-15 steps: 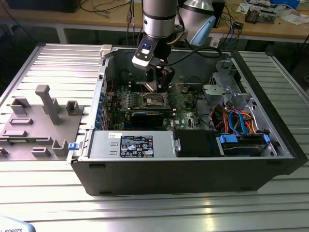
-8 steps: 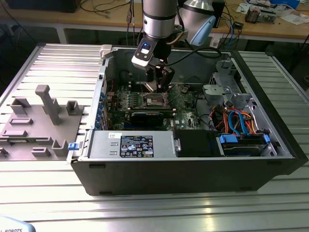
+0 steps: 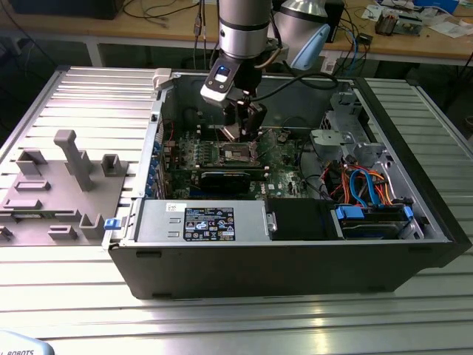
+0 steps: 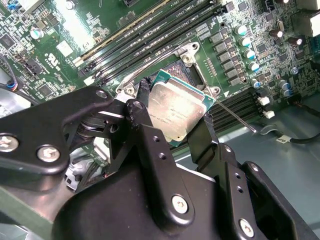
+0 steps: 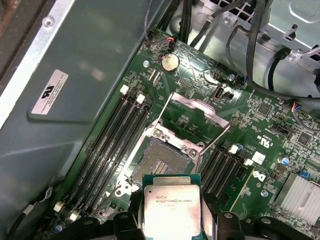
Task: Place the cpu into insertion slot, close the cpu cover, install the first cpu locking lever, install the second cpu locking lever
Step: 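Place the cpu into insertion slot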
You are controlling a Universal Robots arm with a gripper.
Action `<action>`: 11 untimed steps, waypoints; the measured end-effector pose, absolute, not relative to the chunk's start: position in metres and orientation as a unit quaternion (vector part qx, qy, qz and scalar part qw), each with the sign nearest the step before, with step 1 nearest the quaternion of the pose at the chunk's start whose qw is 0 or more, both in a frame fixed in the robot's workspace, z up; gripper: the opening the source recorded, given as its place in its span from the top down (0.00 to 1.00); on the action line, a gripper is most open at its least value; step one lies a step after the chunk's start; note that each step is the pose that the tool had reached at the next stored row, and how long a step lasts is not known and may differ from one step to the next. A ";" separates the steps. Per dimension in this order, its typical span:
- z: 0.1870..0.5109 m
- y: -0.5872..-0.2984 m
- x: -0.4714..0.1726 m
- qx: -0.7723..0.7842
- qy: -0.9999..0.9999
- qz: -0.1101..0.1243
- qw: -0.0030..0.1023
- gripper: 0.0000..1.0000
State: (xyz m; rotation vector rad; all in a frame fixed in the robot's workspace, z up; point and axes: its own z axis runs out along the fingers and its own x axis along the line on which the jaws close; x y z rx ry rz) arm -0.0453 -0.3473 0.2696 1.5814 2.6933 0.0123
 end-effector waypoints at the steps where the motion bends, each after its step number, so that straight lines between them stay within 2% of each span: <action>1: 0.270 -0.347 -0.045 0.507 0.862 0.004 0.009 0.45; 11: 0.269 -0.347 -0.045 0.520 0.854 0.004 0.009 0.45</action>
